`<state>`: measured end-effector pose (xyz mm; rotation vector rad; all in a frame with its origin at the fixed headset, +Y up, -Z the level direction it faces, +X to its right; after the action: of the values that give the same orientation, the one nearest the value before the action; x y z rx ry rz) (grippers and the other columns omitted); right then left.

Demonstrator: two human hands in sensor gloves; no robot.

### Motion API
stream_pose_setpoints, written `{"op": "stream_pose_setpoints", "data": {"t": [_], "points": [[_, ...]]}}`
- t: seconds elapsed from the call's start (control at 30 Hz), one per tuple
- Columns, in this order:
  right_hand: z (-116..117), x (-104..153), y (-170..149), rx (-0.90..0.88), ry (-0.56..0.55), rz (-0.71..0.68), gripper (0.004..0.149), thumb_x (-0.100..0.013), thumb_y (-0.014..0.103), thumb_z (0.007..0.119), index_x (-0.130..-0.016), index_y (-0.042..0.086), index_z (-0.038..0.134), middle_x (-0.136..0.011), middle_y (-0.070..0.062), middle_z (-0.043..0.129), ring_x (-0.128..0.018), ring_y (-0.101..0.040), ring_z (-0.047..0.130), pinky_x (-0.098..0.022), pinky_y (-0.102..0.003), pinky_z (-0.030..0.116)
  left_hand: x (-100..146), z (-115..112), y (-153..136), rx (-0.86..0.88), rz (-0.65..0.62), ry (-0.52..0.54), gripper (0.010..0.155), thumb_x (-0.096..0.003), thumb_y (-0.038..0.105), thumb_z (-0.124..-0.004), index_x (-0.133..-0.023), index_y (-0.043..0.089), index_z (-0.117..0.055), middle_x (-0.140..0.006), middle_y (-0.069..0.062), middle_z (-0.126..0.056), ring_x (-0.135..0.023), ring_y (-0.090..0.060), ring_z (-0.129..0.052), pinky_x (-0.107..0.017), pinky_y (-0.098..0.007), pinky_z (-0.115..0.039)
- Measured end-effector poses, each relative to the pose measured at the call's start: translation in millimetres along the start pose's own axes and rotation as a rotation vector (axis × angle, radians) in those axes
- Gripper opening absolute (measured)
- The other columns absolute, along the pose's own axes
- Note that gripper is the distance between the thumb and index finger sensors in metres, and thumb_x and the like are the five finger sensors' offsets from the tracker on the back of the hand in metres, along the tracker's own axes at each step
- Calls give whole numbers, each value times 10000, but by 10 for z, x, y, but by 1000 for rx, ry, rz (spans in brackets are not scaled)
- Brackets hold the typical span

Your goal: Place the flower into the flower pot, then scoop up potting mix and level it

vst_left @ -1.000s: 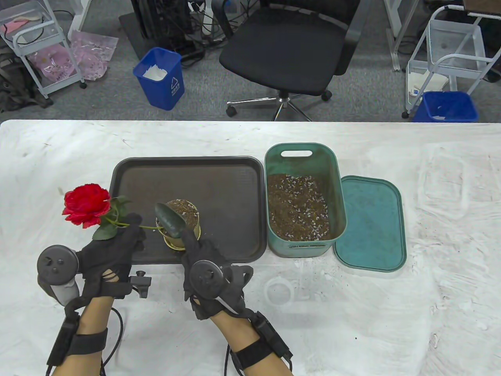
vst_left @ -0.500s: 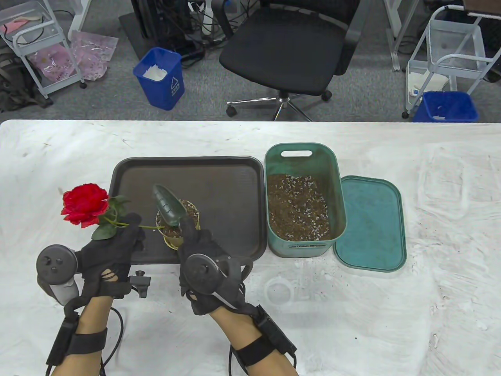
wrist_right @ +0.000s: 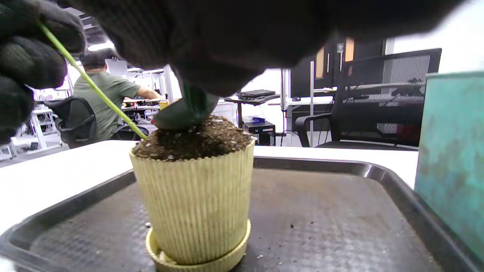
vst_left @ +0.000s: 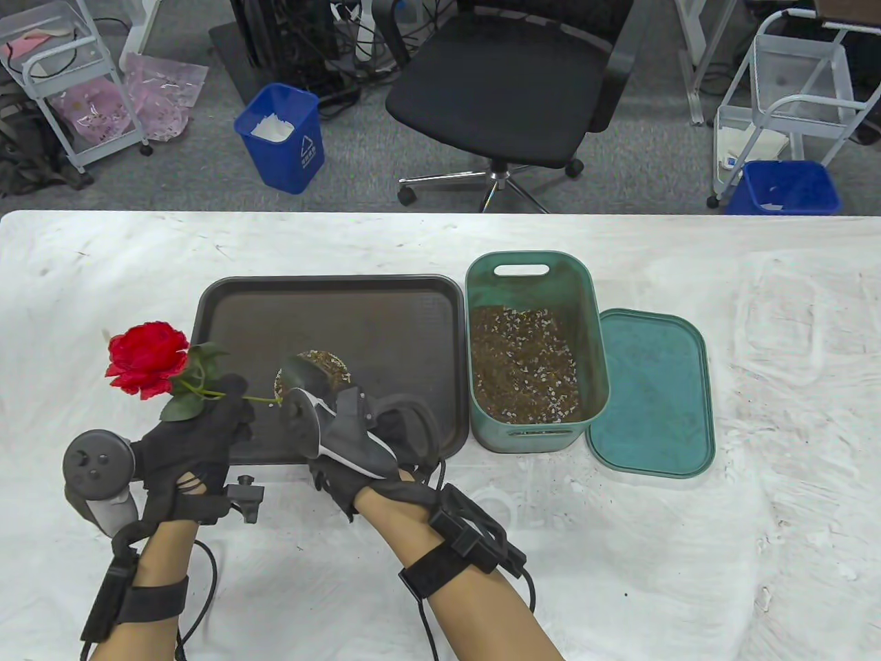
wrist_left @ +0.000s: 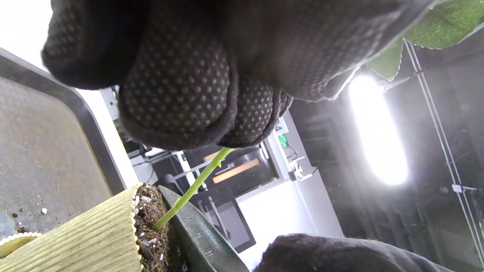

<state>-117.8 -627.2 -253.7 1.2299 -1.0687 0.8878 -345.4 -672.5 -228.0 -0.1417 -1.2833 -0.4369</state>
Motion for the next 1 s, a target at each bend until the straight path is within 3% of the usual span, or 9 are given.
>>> {"op": "stream_pose_setpoints", "data": {"t": [0.2,0.33,0.53,0.63,0.77,1.0], "points": [[-143,-49,-102,-106,-46,20,552,-419,352,729,-958,243,688,-505,-52,953,-111,-117,920,-6,-312,867,-6,6,-6,-1,0,1,432,-390,453,-893,-764,250,-964,-577,41,-1073,-299,-173,-1117,-311,-359,-939],[-15,-69,-181,-130,52,57,549,-427,351,717,-962,237,672,-515,-51,945,-119,-118,919,-12,-313,869,-5,6,-5,-2,2,2,432,-390,453,-893,-765,251,-963,-577,41,-1073,-298,-173,-1117,-311,-359,-939],[9,-36,-274,-240,30,72,554,-425,345,727,-962,217,676,-513,-60,948,-119,-123,926,-11,-318,873,-10,7,-8,-5,-1,2,432,-390,453,-893,-765,252,-963,-577,40,-1073,-299,-174,-1117,-310,-359,-939],[-40,-15,-381,-327,-78,110,561,-425,345,727,-968,217,668,-514,-63,946,-119,-127,928,-11,-321,874,-11,10,-9,-5,1,3,431,-390,454,-892,-765,252,-963,-576,41,-1074,-298,-173,-1117,-311,-358,-939],[143,17,-433,-348,21,130,552,-430,343,725,-965,217,677,-522,-71,946,-130,-138,935,-20,-331,879,-11,10,-10,-5,2,3,431,-392,454,-892,-765,250,-963,-577,39,-1073,-301,-174,-1116,-311,-359,-938],[213,181,-493,-484,-68,140,566,-439,344,717,-980,198,636,-546,-74,934,-151,-143,944,-36,-334,888,-10,11,-12,-7,-1,4,431,-390,454,-893,-764,252,-964,-576,42,-1073,-298,-173,-1117,-311,-359,-939]]}}
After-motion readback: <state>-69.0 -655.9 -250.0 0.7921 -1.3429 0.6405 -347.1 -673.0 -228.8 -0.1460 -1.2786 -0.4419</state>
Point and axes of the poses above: the tracker on the back of each hand, its own y axis roughly to the thumb side, its own x axis roughly from the fingertips to the wrist, z = x × y, the point moved 1 cm from there along -x, roughly from the wrist to the fingertips
